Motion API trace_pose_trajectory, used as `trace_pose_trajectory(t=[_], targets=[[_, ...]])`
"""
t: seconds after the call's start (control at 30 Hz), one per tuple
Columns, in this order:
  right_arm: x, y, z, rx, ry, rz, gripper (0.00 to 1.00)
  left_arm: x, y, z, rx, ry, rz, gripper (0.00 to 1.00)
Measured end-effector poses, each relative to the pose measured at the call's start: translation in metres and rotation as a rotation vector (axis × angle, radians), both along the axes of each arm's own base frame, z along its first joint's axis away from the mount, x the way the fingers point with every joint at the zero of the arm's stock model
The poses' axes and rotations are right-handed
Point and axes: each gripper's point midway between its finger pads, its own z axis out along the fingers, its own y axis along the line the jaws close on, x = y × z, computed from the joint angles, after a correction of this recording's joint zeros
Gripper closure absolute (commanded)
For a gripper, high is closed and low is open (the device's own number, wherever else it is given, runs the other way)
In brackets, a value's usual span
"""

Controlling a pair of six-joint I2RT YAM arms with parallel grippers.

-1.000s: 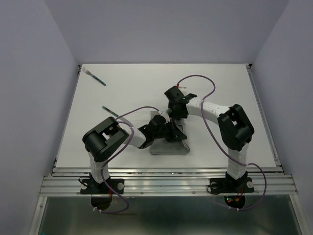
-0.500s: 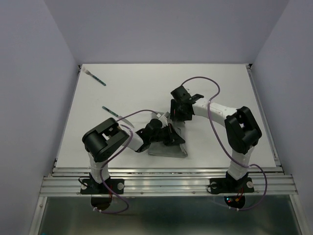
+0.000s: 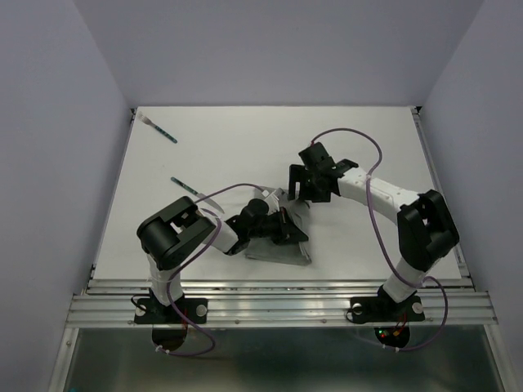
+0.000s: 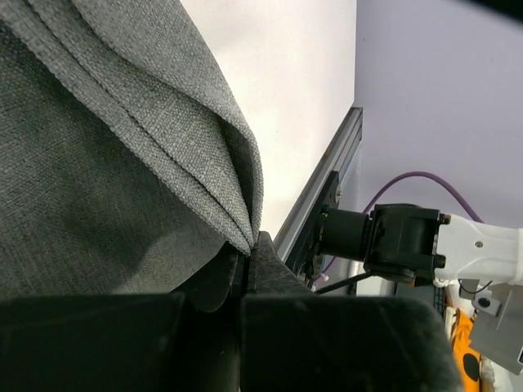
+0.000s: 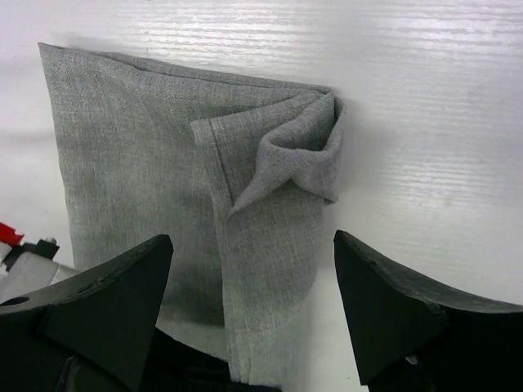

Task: Fold the napkin into a case and place the utensils inside
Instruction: Fold the lower triangle-folded napkin at the center of the board.

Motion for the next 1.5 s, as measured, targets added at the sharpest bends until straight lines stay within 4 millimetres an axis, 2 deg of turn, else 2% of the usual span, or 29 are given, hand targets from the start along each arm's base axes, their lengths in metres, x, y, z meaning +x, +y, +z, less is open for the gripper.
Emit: trace_pose_trajectory(t=[0.17, 0.37, 0.57, 0.87, 1.13, 1.3, 1.5], targets=[[-0.013, -0.02, 0.006, 0.028, -0.028, -0.03, 0.16, -0.003, 0.002, 0.0, -0.002, -0.004, -0.025, 1.0], [-0.047, -0.045, -0.01, 0.062, -0.007, -0.073, 0.21, -0.002, 0.006, -0.001, -0.003, -0.005, -0.037, 1.0], [-0.061, -0.047, -0.028, 0.123, 0.047, -0.092, 0.25, 0.001, 0.016, -0.005, 0.001, -0.004, -0.038, 1.0], [-0.053, -0.025, -0.026, 0.238, 0.038, -0.08, 0.32, 0.007, 0.032, -0.006, 0.017, -0.024, -0.057, 1.0], [-0.052, -0.02, -0.035, 0.248, 0.06, -0.072, 0.41, 0.008, 0.045, -0.02, 0.073, -0.016, -0.067, 1.0], [-0.042, -0.015, -0.024, 0.264, 0.035, -0.066, 0.5, 0.013, 0.055, -0.029, 0.113, -0.011, -0.059, 1.0], [-0.026, -0.006, -0.014, 0.279, 0.006, -0.061, 0.57, 0.015, 0.065, -0.039, 0.155, -0.001, -0.057, 1.0]])
